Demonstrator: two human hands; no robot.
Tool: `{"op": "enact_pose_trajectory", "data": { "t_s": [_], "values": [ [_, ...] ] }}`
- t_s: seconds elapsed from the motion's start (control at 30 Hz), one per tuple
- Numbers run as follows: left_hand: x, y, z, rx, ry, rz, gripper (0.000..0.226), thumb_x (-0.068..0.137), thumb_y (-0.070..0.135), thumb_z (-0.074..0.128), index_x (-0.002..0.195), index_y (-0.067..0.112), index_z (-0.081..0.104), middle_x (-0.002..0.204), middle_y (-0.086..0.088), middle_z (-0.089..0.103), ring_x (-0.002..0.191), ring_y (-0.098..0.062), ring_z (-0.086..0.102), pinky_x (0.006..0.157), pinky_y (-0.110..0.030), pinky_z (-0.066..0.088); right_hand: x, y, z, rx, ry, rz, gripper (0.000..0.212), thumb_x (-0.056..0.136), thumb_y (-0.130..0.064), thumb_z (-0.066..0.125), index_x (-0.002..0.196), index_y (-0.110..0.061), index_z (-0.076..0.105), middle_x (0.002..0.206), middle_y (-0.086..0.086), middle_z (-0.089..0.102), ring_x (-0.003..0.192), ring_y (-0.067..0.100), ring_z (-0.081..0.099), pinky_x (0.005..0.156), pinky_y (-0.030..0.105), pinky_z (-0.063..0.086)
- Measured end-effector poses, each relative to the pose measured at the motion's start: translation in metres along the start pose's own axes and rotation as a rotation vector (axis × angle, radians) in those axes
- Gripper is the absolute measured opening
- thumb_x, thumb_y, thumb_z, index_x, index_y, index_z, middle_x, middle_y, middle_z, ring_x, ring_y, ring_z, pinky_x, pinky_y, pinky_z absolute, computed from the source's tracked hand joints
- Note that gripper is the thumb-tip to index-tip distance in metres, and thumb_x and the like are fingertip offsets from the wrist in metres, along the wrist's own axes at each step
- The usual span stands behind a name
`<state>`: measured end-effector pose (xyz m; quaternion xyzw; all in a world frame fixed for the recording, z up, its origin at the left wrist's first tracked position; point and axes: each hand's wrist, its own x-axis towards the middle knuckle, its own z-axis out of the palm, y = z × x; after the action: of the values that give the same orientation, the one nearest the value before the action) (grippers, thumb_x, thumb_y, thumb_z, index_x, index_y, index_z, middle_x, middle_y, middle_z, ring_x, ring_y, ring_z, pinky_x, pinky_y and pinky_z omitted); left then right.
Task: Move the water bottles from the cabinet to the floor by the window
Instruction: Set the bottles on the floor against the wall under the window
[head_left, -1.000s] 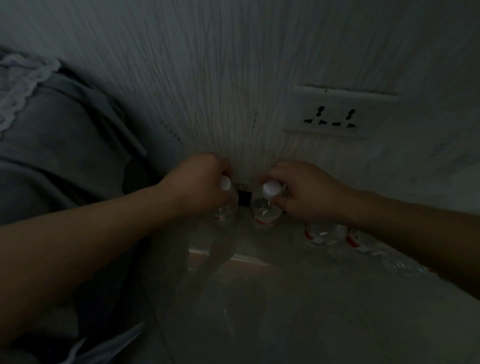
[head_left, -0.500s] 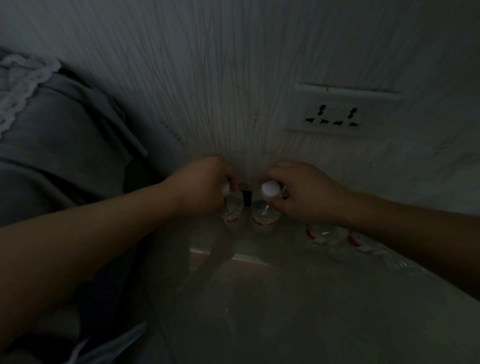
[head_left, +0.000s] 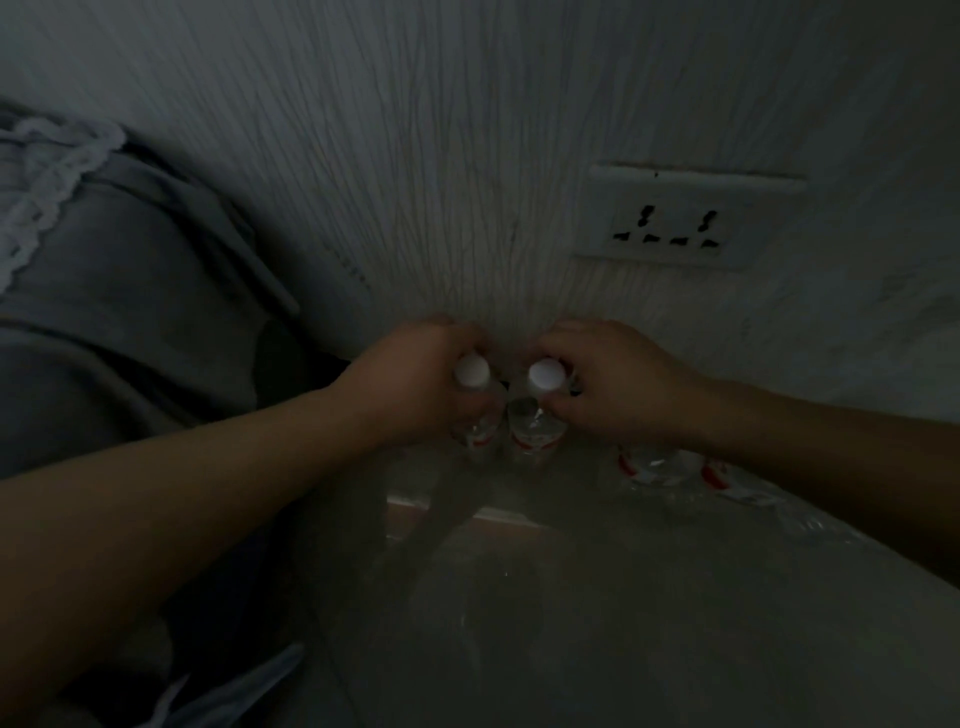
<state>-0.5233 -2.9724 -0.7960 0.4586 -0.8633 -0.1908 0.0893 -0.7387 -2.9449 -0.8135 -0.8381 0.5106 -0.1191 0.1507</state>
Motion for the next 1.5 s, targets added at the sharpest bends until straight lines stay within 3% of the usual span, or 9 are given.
{"op": "enact_pose_trajectory", "data": {
  "t_s": [0.27,0.5,0.6,0.7,0.83,0.93,1.5],
  "values": [
    [0.002,-0.004,0.002,-0.012,0.020,0.012,0.017,0.076,0.027,0.072,0.088,0.015,0.069,0.088,-0.005,0.070,0.083,-0.020,0.064,0.069,-0.030,0.047,0.002,-0.001,-0.001,0.028,0.010,0.016,0.028,0.075,-0.021,0.072,0.102,-0.015,0.065,0.096,0.002,0.063,0.087,0.018,0.057,0.071,0.028,0.038],
    [0.004,-0.008,-0.003,0.004,0.033,-0.008,0.025,0.074,0.024,0.071,0.097,0.015,0.070,0.095,-0.004,0.069,0.089,-0.020,0.063,0.074,-0.031,0.048,0.005,-0.001,-0.004,0.051,0.042,0.034,0.023,0.078,-0.025,0.069,0.100,-0.018,0.064,0.089,-0.005,0.057,0.084,0.016,0.056,0.071,0.029,0.040],
    [0.006,-0.009,-0.005,0.016,0.035,-0.005,0.028,0.075,0.022,0.072,0.102,0.014,0.069,0.100,-0.005,0.069,0.093,-0.020,0.063,0.073,-0.024,0.040,0.008,-0.004,-0.005,0.039,0.061,0.035,0.023,0.078,-0.025,0.069,0.099,-0.016,0.065,0.089,-0.001,0.060,0.083,0.018,0.057,0.070,0.032,0.043],
    [0.006,-0.011,-0.007,0.021,0.043,0.004,0.026,0.076,0.021,0.072,0.101,0.014,0.069,0.098,-0.006,0.068,0.092,-0.021,0.063,0.071,-0.022,0.036,0.010,-0.006,-0.004,0.033,0.086,0.030,0.023,0.078,-0.025,0.068,0.099,-0.016,0.065,0.089,0.001,0.060,0.082,0.018,0.056,0.070,0.030,0.040],
    [0.007,-0.014,-0.006,0.008,0.055,0.000,0.022,0.077,0.019,0.070,0.098,0.014,0.069,0.097,-0.007,0.068,0.091,-0.023,0.063,0.076,-0.032,0.048,0.014,-0.007,-0.002,0.027,0.093,0.026,0.023,0.080,-0.026,0.068,0.101,-0.015,0.065,0.090,0.000,0.060,0.080,0.012,0.050,0.070,0.027,0.035],
    [0.008,-0.018,-0.006,0.002,0.046,-0.013,0.024,0.075,0.020,0.070,0.099,0.017,0.069,0.098,-0.005,0.068,0.092,-0.022,0.063,0.079,-0.035,0.050,0.017,-0.007,0.000,0.022,0.083,0.030,0.023,0.080,-0.025,0.069,0.099,-0.014,0.065,0.090,0.002,0.061,0.082,0.016,0.054,0.070,0.027,0.034],
    [0.007,-0.025,-0.004,-0.016,0.044,0.009,0.020,0.078,0.010,0.066,0.097,0.012,0.069,0.096,-0.007,0.066,0.090,-0.022,0.061,0.074,-0.025,0.041,0.027,-0.014,0.010,-0.004,0.058,0.037,0.023,0.079,-0.028,0.066,0.096,-0.013,0.064,0.091,0.005,0.061,0.086,0.022,0.056,0.069,0.030,0.036]
  ]
}}
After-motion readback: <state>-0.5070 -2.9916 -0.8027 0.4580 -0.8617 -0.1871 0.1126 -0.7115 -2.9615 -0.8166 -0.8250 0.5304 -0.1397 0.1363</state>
